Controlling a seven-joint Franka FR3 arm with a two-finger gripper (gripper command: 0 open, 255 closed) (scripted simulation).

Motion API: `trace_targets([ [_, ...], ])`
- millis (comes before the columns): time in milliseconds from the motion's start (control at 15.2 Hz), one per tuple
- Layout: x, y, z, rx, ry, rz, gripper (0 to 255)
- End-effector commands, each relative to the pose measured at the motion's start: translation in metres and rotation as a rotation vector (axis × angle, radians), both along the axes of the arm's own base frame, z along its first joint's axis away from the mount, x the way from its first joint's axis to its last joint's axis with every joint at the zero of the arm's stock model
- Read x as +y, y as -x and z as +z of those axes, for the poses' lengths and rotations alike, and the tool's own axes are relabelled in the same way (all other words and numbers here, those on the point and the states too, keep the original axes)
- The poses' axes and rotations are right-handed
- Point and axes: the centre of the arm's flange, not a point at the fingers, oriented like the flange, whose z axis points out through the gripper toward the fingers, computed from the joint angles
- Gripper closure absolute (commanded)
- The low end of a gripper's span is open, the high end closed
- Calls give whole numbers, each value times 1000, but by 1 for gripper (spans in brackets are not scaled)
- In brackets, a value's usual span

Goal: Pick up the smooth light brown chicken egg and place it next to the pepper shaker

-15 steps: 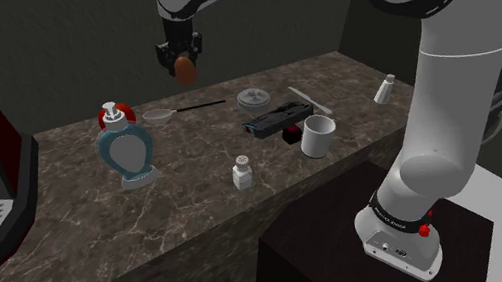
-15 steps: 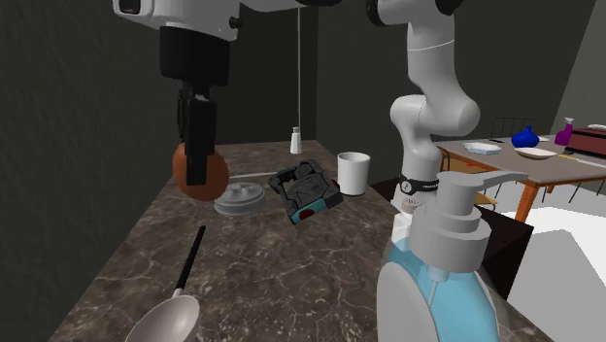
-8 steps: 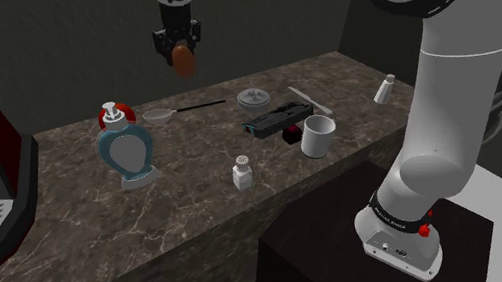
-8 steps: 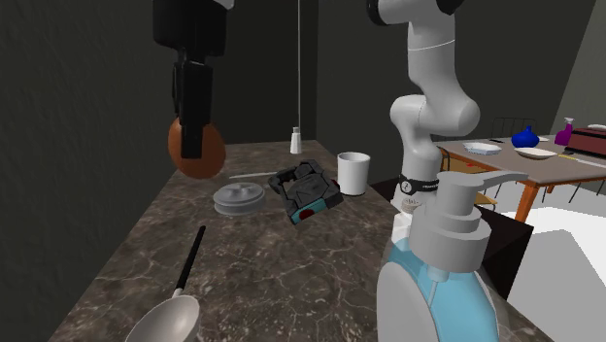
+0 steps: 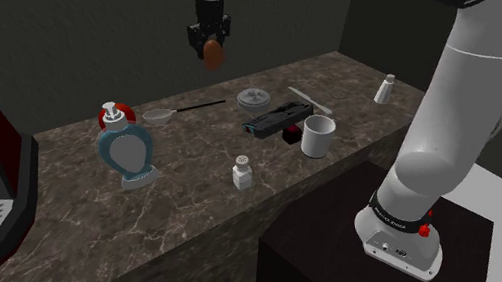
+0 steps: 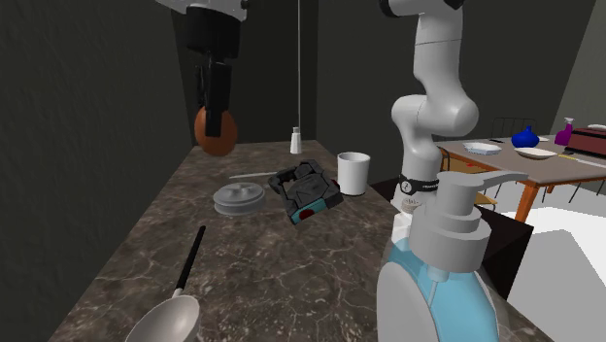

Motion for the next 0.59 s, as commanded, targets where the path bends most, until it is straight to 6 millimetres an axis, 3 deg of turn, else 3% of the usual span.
trace_targets([
  [0, -22, 14, -2, -1, 0, 2, 255],
  [528, -116, 64, -2, -1, 0, 2, 255],
])
